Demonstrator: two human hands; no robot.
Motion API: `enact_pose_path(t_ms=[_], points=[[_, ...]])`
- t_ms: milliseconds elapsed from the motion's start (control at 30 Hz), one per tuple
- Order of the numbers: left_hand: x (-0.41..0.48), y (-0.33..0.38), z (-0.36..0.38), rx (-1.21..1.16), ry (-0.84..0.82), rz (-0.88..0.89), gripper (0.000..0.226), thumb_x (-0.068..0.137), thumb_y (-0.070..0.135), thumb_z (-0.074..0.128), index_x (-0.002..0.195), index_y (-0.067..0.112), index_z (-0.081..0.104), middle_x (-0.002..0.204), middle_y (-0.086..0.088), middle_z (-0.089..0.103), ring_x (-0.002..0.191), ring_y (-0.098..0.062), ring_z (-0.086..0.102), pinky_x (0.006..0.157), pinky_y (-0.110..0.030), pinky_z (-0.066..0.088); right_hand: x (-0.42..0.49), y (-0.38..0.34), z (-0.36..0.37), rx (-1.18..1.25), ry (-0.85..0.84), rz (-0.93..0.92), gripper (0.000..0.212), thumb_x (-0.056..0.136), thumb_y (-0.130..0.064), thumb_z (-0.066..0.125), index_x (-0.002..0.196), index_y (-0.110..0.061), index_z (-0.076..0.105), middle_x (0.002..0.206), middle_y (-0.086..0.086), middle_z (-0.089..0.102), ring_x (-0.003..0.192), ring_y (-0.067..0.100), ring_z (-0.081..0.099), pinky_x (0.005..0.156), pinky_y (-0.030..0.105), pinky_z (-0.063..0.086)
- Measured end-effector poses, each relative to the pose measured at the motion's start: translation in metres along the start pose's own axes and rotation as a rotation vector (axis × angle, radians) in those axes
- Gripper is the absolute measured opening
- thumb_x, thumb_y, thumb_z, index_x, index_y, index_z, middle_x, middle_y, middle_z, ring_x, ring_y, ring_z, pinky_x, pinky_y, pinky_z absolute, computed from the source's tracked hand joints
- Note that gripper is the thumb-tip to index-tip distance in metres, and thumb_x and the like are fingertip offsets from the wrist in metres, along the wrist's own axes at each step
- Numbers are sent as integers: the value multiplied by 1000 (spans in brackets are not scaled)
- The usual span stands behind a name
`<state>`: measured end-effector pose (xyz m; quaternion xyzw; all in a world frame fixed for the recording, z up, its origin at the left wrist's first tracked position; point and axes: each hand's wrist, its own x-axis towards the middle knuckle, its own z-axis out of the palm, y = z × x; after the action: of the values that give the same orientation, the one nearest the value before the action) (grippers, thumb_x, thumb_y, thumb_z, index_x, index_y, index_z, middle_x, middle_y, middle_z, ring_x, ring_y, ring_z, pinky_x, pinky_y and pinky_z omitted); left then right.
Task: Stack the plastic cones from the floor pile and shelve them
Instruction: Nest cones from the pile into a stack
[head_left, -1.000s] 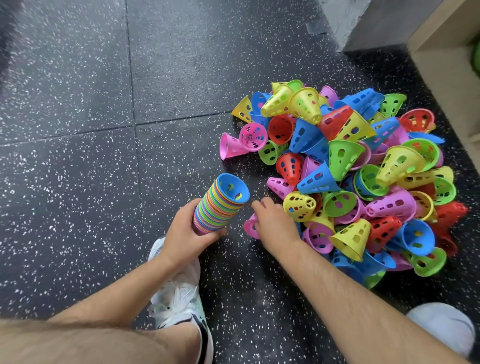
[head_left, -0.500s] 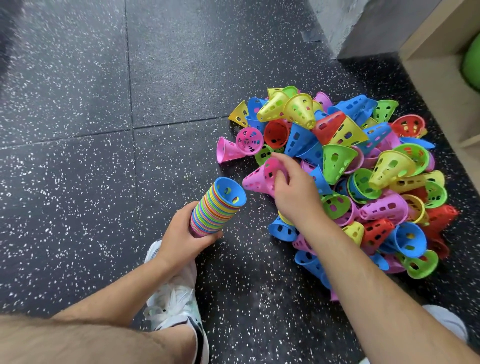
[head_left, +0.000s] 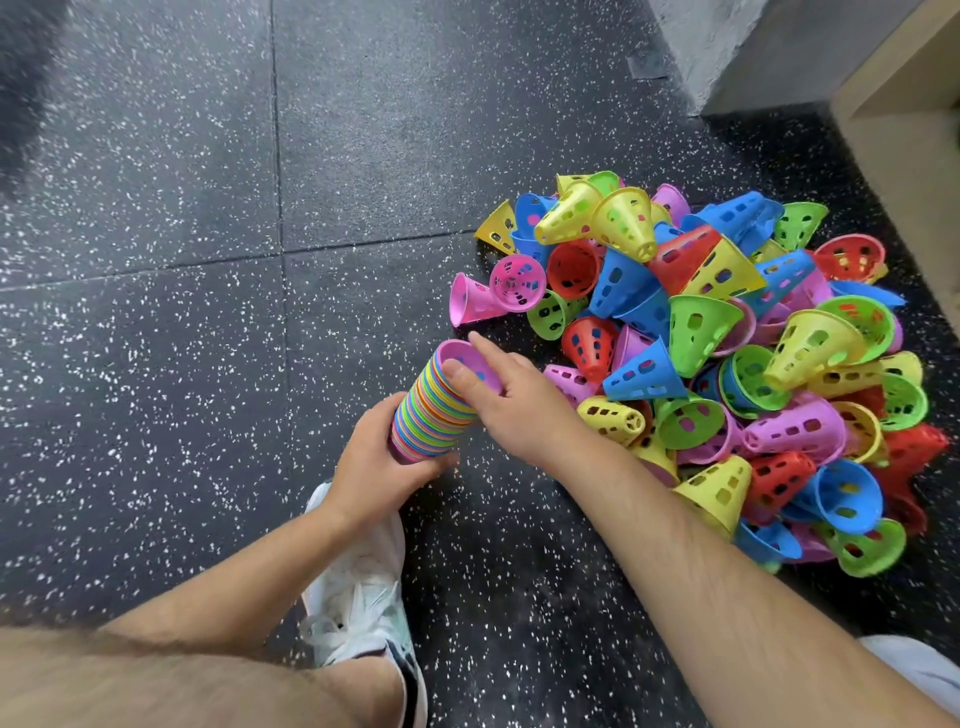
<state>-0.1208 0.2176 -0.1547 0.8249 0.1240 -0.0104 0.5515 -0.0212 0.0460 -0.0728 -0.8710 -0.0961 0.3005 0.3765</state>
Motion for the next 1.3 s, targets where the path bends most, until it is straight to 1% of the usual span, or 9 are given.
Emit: enact_pose_path(t_ms=[133, 267, 367, 500, 633, 867, 967, 1100, 1300], points=[[14, 1, -11, 21, 22, -15, 55, 67, 23, 93, 111, 39, 64, 103, 8, 73, 94, -14, 70, 87, -36, 56, 22, -6, -1, 33, 36, -77, 71, 92, -71, 41, 151, -32, 40, 145, 1, 47, 135, 15, 43, 116, 36, 31], [30, -9, -20, 34, 41, -60, 65, 67, 32, 93, 123, 39, 60, 113, 10, 71, 106, -18, 69, 97, -49, 54, 56, 0, -5, 6, 285, -195, 34, 104, -30, 43, 130, -18, 61, 124, 7, 61, 119, 21, 54, 104, 36, 40], [39, -12, -25, 8, 49, -99, 64, 66, 34, 93, 121, 35, 61, 110, 6, 72, 103, -19, 70, 94, -47, 56, 84, 9, -11, -286, 307, -239, 42, 94, -10, 49, 135, -19, 56, 122, 12, 53, 111, 33, 52, 94, 46, 46], [47, -10, -29, 18, 53, -150, 66, 67, 24, 96, 118, 30, 55, 109, 8, 70, 97, -5, 67, 84, -31, 53, 111, 5, -11, -879, 162, -183, 72, 86, -12, 60, 150, -35, 34, 152, 12, 25, 131, 36, 31, 107, 45, 37], [54, -7, -33, 44, 39, -211, 68, 61, 35, 90, 115, 29, 49, 105, 12, 67, 91, 1, 66, 79, -29, 52, 120, 2, -7, -1098, 209, -248, 54, 86, -13, 60, 137, -26, 47, 146, 11, 35, 129, 36, 35, 99, 44, 36], [62, 1, -30, 70, 18, -216, 71, 60, 37, 80, 121, 29, 45, 105, 18, 64, 92, 5, 63, 79, -30, 51, 110, 23, -6, -828, 414, -349, 36, 71, -7, 80, 102, -12, 63, 113, 16, 57, 98, 37, 52, 77, 43, 49], [65, 1, -25, 42, -6, -173, 71, 64, 29, 82, 125, 31, 46, 112, 18, 65, 98, 1, 64, 86, -31, 52, 93, 31, -15, -516, 460, -417, 16, 92, -13, 61, 106, -5, 59, 131, 25, 51, 112, 43, 48, 92, 50, 48], [72, 4, -17, 45, -37, -63, 69, 66, 22, 82, 125, 39, 51, 117, 14, 65, 107, -8, 65, 94, -34, 52, 72, 35, -38, -189, 638, -369, 19, 97, -14, 49, 107, 0, 57, 138, 29, 45, 125, 44, 45, 109, 43, 34], [81, 14, -3, 47, -94, -38, 52, 67, 21, 79, 112, 30, 56, 104, 6, 64, 88, 0, 61, 80, -24, 50, 47, 20, -56, -74, 711, -477, 17, 104, -31, 38, 112, -20, 49, 128, 22, 54, 117, 39, 54, 103, 44, 44]])
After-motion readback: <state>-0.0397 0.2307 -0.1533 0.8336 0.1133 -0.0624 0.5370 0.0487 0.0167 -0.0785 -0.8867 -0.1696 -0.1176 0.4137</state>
